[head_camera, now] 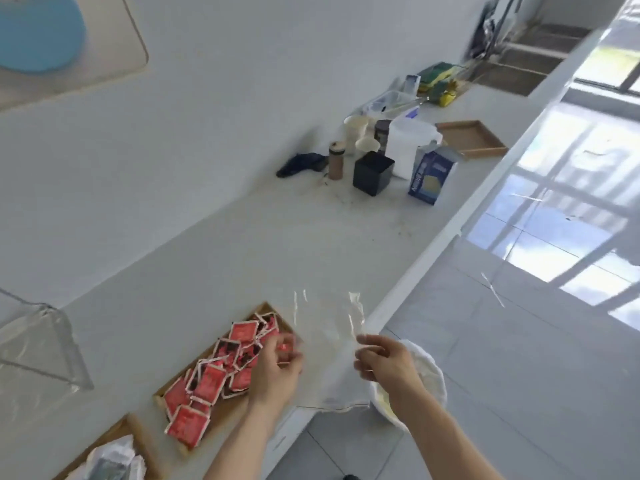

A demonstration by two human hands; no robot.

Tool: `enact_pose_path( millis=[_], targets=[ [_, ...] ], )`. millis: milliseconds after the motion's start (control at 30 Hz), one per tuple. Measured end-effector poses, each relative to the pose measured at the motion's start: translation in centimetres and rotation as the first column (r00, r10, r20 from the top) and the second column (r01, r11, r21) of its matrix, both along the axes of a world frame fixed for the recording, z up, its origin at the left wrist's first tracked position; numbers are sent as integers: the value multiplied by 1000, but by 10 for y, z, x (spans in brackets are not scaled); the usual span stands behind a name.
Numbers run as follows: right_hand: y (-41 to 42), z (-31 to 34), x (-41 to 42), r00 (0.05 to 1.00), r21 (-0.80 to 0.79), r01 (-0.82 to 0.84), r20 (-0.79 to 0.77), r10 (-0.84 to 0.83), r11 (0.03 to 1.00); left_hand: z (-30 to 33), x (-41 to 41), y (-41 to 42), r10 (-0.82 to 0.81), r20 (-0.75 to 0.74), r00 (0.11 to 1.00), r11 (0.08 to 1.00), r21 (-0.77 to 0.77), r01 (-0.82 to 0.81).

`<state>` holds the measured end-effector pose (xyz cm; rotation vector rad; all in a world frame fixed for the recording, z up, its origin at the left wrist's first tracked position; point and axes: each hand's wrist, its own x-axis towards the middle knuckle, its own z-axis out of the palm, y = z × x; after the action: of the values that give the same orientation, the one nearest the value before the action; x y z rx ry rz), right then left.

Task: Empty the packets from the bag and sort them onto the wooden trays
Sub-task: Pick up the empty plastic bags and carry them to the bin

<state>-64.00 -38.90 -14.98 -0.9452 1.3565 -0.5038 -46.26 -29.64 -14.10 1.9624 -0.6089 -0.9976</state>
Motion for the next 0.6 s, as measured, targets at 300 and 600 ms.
enact_pose_path(
  millis=[300, 600],
  targets=[
    [-42, -57, -127, 961, 91, 243, -156, -228, 966, -53, -110, -91, -201, 41, 979, 965, 183, 190],
    [-51, -171, -181, 879, 156, 424, -309, -364, 892, -165, -168, -130, -418, 55, 907, 851, 373, 370]
  ],
)
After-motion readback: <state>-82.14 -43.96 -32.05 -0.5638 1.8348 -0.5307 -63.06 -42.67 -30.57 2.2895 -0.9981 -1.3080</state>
